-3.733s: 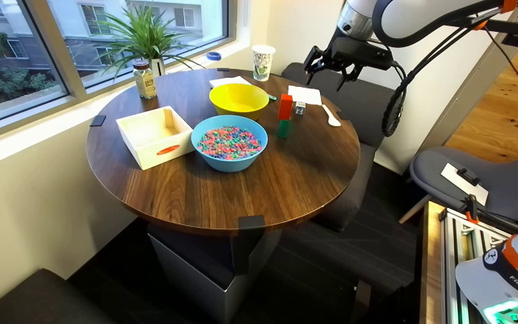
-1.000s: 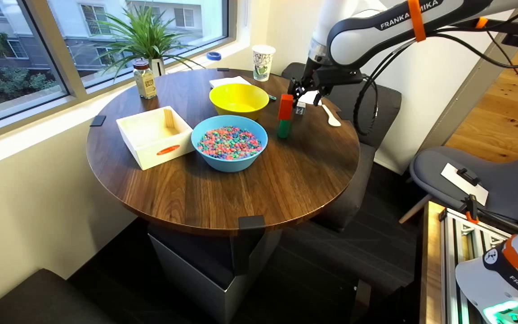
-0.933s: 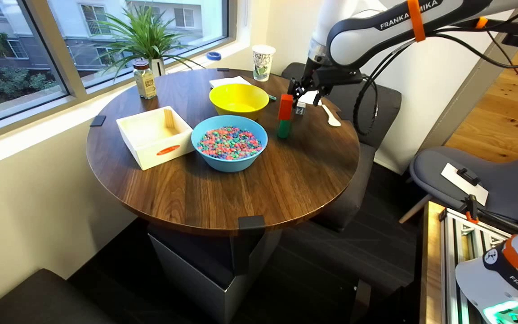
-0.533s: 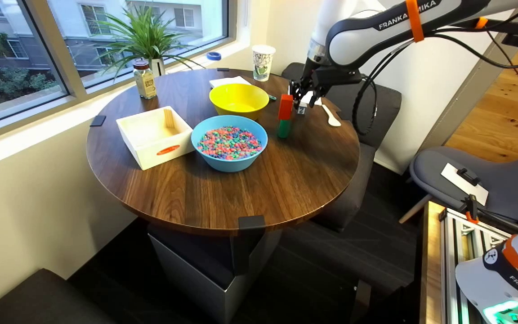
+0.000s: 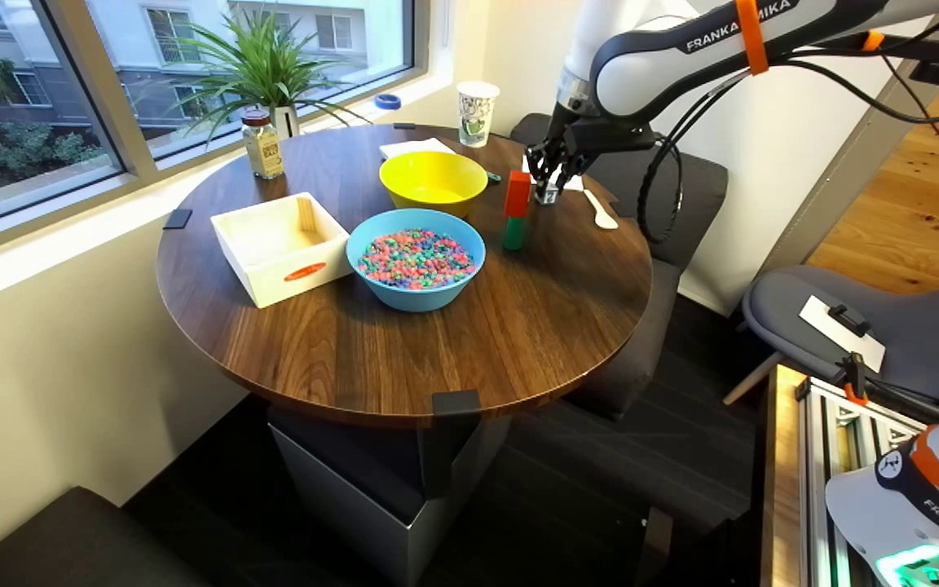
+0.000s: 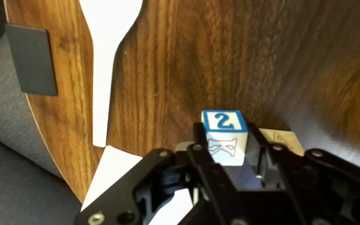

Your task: Stack up the objects one on top of the other

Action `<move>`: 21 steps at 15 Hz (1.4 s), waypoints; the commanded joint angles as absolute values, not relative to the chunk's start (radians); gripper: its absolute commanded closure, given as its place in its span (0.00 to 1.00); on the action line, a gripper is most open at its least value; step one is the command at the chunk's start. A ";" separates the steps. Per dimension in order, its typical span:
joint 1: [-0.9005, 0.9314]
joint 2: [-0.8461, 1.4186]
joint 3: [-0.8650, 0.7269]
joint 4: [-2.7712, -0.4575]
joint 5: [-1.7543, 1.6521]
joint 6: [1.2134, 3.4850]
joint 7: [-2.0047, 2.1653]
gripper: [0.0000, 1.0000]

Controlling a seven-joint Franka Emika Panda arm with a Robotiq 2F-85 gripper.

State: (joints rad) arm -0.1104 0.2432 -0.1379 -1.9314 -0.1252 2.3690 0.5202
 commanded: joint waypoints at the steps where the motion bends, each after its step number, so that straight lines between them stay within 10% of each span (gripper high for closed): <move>1: -0.085 0.214 -0.145 -1.914 -0.104 2.377 0.512 0.91; 21: 0.020 0.074 -0.042 -1.777 -0.216 2.071 0.784 0.91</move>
State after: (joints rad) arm 0.0149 0.0682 -0.0515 -1.8065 -0.1918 2.1548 0.7293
